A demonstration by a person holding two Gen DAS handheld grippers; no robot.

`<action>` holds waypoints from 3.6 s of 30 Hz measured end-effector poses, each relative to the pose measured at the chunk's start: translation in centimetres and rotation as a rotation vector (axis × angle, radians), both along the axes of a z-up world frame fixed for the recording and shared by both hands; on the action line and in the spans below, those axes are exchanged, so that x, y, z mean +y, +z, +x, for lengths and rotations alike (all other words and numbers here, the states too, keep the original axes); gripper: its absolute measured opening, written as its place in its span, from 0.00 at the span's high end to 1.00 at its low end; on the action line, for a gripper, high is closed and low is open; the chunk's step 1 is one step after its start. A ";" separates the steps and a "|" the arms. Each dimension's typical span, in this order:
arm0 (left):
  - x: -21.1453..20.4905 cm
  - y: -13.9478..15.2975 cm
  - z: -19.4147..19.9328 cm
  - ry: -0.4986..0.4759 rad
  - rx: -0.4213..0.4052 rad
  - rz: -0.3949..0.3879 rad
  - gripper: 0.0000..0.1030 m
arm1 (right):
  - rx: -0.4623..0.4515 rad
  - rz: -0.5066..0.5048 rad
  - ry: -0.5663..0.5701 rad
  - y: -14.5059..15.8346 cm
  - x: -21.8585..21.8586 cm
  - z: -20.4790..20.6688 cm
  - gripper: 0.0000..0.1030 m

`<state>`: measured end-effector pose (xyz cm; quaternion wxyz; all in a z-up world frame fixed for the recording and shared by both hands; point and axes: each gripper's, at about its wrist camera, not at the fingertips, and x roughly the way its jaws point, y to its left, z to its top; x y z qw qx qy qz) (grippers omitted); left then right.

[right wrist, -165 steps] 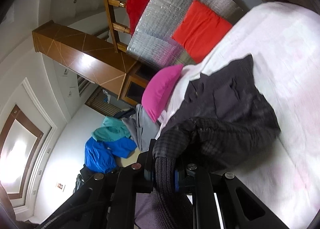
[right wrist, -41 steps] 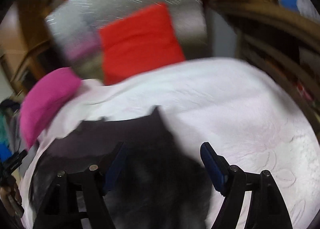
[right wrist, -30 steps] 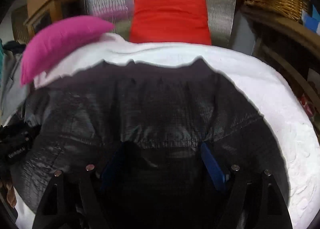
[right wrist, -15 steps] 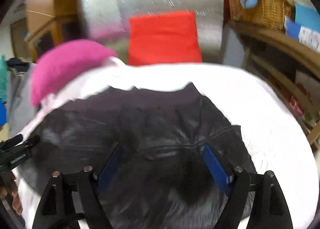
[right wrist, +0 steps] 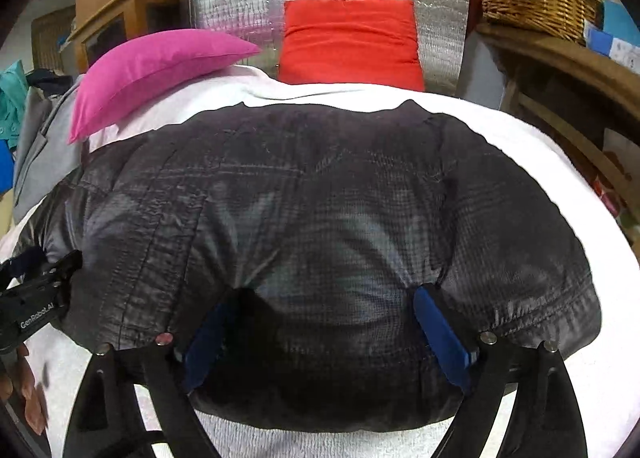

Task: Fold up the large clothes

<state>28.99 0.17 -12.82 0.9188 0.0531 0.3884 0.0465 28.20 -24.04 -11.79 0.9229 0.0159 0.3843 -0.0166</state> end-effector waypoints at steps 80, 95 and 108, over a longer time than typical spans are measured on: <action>-5.8 0.4 8.9 -0.098 0.200 0.024 0.12 | 0.156 -0.048 -0.001 0.2 -0.5 8.6 0.00; -4.1 2.2 8.9 -0.070 0.206 -0.062 0.08 | 0.127 -0.009 -0.008 3.0 -1.6 7.4 0.00; -3.6 1.2 6.9 -0.073 0.202 -0.054 0.08 | 0.185 0.026 -0.078 1.8 -5.7 5.1 0.00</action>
